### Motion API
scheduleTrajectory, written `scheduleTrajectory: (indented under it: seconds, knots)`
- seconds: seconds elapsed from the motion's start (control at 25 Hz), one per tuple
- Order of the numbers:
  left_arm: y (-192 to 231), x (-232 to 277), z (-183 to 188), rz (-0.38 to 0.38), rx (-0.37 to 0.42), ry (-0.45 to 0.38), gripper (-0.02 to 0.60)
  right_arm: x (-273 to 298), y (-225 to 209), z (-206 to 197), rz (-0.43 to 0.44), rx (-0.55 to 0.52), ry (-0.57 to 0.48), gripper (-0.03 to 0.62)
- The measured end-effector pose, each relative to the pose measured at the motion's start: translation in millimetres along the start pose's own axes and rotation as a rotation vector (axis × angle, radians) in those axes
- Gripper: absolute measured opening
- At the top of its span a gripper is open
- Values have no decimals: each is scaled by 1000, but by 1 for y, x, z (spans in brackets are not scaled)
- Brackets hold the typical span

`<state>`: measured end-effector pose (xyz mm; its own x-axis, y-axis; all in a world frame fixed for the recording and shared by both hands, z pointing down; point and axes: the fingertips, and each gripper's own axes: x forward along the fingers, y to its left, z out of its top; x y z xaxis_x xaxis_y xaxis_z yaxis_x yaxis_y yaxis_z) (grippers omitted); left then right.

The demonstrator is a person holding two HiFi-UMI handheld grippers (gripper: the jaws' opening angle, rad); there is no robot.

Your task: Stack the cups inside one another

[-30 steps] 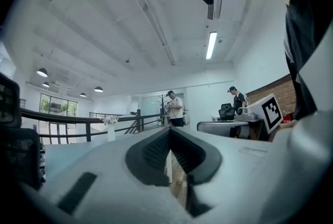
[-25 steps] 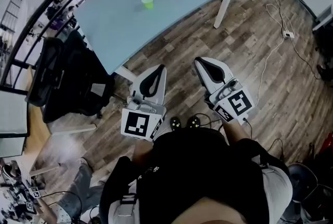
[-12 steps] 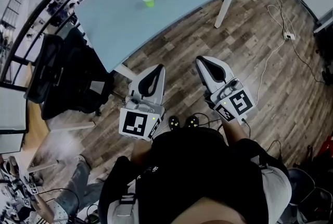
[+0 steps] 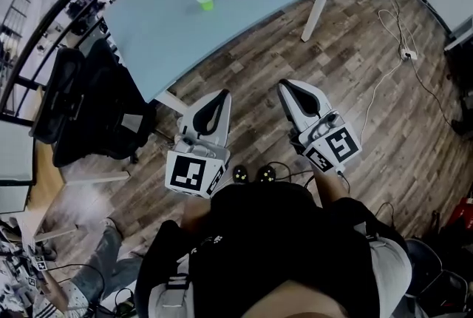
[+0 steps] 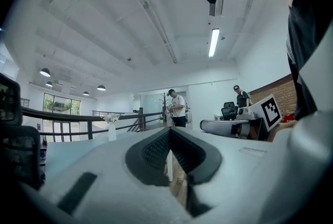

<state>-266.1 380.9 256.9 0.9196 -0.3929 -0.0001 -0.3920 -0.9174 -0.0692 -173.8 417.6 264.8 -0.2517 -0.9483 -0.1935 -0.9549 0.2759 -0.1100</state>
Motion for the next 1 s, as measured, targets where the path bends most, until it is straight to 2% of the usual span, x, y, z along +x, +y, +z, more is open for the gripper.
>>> scheduleTrajectory:
  seconds: [0.48, 1.0]
  knots:
    - [-43, 26, -12, -19, 3, 29, -15, -44, -37, -4, -37, 15, 8, 9]
    - [-44, 79, -14, -88, 20, 3, -15, -45, -82, -7, -98, 1, 4, 9]
